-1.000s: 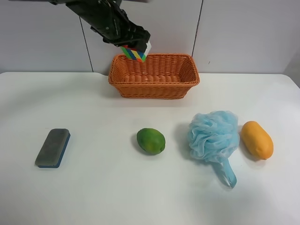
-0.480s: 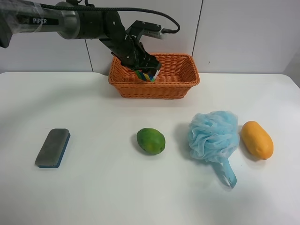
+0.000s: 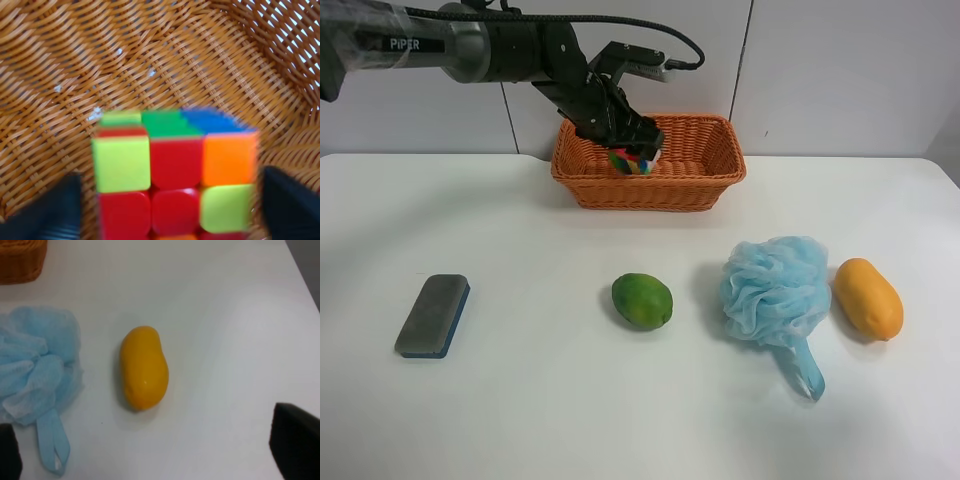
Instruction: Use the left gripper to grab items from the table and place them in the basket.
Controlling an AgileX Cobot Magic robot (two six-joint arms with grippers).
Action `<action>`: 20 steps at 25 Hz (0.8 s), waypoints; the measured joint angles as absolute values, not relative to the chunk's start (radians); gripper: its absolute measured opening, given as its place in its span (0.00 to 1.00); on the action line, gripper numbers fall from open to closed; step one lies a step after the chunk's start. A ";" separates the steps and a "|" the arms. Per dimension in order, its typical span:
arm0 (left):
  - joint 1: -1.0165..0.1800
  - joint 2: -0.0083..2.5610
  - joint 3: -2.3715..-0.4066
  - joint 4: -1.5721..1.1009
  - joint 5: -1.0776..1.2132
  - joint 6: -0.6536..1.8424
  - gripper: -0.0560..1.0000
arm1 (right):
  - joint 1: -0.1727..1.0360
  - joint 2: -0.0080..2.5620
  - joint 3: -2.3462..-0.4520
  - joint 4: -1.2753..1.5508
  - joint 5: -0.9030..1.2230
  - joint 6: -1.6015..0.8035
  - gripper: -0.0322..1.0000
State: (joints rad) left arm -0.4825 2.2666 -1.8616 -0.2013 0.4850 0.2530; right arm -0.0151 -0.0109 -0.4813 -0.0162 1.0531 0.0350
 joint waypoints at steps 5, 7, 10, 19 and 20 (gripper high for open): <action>-0.482 2.265 -1.866 -0.201 0.485 0.253 0.98 | -0.015 -0.011 -0.481 -0.016 1.053 0.035 0.99; -0.482 2.264 -1.866 -0.201 0.485 0.253 0.99 | -0.015 -0.011 -0.481 -0.016 1.053 0.035 0.99; -0.482 2.249 -1.866 -0.201 0.506 0.253 0.99 | -0.015 -0.011 -0.481 -0.016 1.053 0.035 0.99; -0.482 2.109 -1.866 -0.079 0.850 0.123 0.95 | -0.015 -0.011 -0.481 -0.016 1.053 0.035 0.99; -0.482 2.090 -1.866 -0.044 0.919 0.089 0.93 | -0.015 -0.011 -0.481 -0.016 1.053 0.035 0.99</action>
